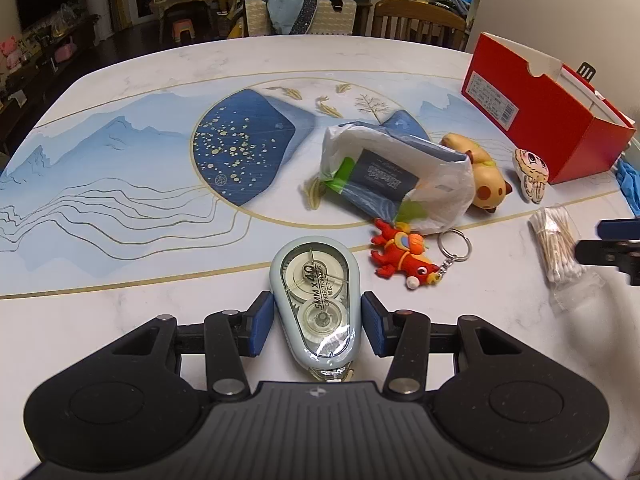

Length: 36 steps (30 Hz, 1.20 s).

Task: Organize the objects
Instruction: 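Grasp the correction tape with the left tool while the right tool grasps the cotton swab bag, then carry the correction tape and cotton swab bag with both tools into the red box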

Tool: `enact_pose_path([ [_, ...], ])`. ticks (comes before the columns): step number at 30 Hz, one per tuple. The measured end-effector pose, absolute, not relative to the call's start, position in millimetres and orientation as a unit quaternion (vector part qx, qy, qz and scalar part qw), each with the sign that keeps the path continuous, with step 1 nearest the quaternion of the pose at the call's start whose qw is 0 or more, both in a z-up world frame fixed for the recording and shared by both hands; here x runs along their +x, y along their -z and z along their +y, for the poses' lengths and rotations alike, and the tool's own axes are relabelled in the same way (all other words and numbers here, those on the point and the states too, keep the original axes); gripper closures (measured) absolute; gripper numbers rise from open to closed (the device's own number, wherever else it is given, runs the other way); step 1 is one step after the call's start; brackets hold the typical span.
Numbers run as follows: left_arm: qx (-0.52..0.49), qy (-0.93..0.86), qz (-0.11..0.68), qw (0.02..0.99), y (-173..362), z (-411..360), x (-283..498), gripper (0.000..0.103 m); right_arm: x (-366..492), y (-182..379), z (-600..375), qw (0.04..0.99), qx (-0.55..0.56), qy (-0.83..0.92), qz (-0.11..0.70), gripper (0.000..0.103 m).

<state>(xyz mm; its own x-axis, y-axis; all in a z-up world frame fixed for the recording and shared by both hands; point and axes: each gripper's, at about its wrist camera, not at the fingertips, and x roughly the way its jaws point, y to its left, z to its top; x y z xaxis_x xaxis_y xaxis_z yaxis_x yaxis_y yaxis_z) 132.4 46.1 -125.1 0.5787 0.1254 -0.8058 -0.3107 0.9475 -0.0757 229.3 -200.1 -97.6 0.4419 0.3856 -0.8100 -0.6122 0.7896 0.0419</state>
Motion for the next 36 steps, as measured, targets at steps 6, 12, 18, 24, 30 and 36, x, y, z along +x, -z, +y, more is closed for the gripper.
enact_pose_path([
  [6, -0.105, -0.121, 0.439, 0.884, 119, 40, 129, 0.057, 241, 117, -185, 0.833, -0.124, -0.276, 0.464, 0.036],
  [12, -0.110, -0.119, 0.440, 0.883, 119, 35, 127, 0.057, 241, 125, -179, 0.828, -0.136, -0.270, 0.473, 0.039],
  [18, -0.114, -0.112, 0.441, 0.883, 119, 28, 128, 0.057, 238, 120, -176, 0.824, -0.157, -0.274, 0.471, 0.058],
  [24, -0.118, -0.092, 0.435, 0.888, 109, 18, 135, 0.057, 236, 106, -182, 0.826, -0.145, -0.280, 0.467, 0.065],
  [30, -0.122, -0.065, 0.416, 0.899, 86, 5, 146, 0.057, 233, 71, -193, 0.834, -0.134, -0.306, 0.439, 0.065],
  [36, -0.124, -0.037, 0.393, 0.910, 57, -8, 162, 0.057, 240, 25, -215, 0.851, -0.114, -0.317, 0.403, 0.065],
])
